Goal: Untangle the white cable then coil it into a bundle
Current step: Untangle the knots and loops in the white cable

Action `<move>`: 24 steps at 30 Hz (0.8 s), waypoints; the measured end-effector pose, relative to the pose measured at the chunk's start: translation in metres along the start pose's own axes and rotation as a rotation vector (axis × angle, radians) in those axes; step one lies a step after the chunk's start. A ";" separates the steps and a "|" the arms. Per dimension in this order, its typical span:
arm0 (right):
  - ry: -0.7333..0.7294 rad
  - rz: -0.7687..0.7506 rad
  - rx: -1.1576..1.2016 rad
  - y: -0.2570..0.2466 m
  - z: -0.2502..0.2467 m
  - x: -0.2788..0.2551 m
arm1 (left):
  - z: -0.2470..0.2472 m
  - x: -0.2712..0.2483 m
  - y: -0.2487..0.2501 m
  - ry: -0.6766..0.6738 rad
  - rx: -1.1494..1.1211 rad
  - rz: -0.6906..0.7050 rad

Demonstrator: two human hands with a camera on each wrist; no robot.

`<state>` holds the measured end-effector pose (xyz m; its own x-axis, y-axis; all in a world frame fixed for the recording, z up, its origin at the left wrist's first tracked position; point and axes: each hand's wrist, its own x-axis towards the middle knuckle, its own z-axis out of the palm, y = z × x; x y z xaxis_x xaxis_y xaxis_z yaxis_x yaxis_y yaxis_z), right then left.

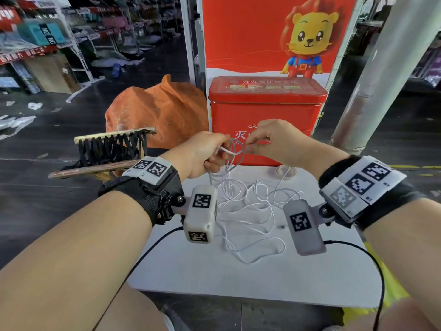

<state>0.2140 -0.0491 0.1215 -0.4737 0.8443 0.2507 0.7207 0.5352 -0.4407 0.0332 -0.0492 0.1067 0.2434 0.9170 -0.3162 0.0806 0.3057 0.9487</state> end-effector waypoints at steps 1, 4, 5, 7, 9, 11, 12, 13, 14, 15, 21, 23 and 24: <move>-0.020 -0.012 -0.052 0.000 0.001 0.000 | 0.001 0.000 0.001 -0.013 0.021 -0.007; -0.119 -0.088 -0.362 -0.009 0.001 -0.001 | 0.006 -0.002 0.000 0.003 0.110 -0.010; -0.158 -0.115 -0.487 -0.013 0.001 -0.001 | 0.008 -0.003 -0.001 0.022 0.133 -0.007; -0.195 -0.158 -0.646 -0.019 0.003 -0.002 | 0.012 -0.004 -0.002 0.046 0.186 -0.003; -0.174 -0.155 -0.695 -0.023 0.007 -0.001 | 0.015 -0.006 -0.003 0.046 0.214 -0.007; -0.113 -0.098 -0.619 -0.023 0.009 0.003 | 0.016 -0.007 -0.004 0.046 0.191 -0.016; -0.091 -0.066 -0.547 -0.020 0.009 0.005 | 0.016 -0.007 -0.004 0.045 0.195 -0.022; -0.079 -0.039 -0.466 -0.016 0.010 0.007 | 0.017 -0.007 -0.005 0.043 0.223 -0.029; -0.073 -0.019 -0.386 -0.013 0.010 0.008 | 0.018 -0.007 -0.005 0.039 0.258 -0.034; -0.065 -0.010 -0.309 -0.009 0.010 0.009 | 0.020 -0.007 -0.006 0.041 0.278 -0.030; 0.084 0.092 -0.012 0.007 0.012 0.008 | 0.024 -0.005 0.000 0.040 0.190 0.063; 0.152 0.124 0.059 0.011 0.013 0.007 | 0.025 -0.005 0.001 0.021 0.154 0.088; 0.158 0.120 0.073 0.012 0.013 0.005 | 0.026 -0.006 0.001 0.002 0.113 0.081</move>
<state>0.2132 -0.0387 0.1062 -0.2970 0.8989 0.3221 0.7256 0.4317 -0.5358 0.0570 -0.0613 0.1093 0.2515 0.9379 -0.2389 0.1695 0.2003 0.9649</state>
